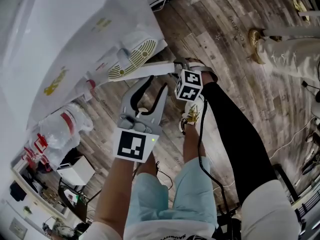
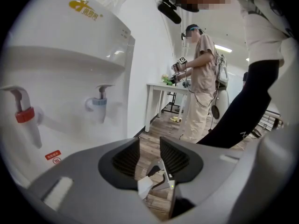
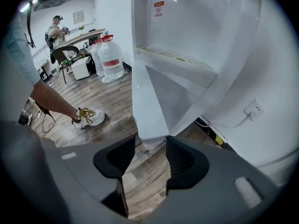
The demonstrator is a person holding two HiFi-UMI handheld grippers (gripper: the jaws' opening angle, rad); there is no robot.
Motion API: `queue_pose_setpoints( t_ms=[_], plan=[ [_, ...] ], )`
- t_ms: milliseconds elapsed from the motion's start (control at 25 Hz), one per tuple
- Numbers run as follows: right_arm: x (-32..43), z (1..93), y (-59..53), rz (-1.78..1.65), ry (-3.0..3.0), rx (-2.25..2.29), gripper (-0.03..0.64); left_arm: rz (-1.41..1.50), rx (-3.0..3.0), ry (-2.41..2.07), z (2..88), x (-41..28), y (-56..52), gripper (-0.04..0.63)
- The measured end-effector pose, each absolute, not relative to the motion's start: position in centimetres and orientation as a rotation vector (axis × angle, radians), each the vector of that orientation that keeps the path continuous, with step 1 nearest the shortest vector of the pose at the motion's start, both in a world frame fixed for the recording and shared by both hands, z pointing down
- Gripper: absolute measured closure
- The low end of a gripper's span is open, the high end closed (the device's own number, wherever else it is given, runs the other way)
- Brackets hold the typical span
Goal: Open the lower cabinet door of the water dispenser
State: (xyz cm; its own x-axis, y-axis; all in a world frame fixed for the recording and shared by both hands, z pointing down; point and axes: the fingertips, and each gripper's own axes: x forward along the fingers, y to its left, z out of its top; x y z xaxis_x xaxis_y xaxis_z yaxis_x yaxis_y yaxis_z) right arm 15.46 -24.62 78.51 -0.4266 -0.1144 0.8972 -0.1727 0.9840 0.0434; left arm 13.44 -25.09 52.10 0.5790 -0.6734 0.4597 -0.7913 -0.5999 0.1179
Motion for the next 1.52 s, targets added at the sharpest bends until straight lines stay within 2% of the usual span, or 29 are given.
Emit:
queue_pose_setpoints(
  t_ms=[1520],
  plan=[
    [13.4, 79.7, -14.4, 0.210, -2.000, 0.161, 0.430, 0.481, 2.347, -1.400, 52.6, 9.0, -19.2, 0.450]
  ],
)
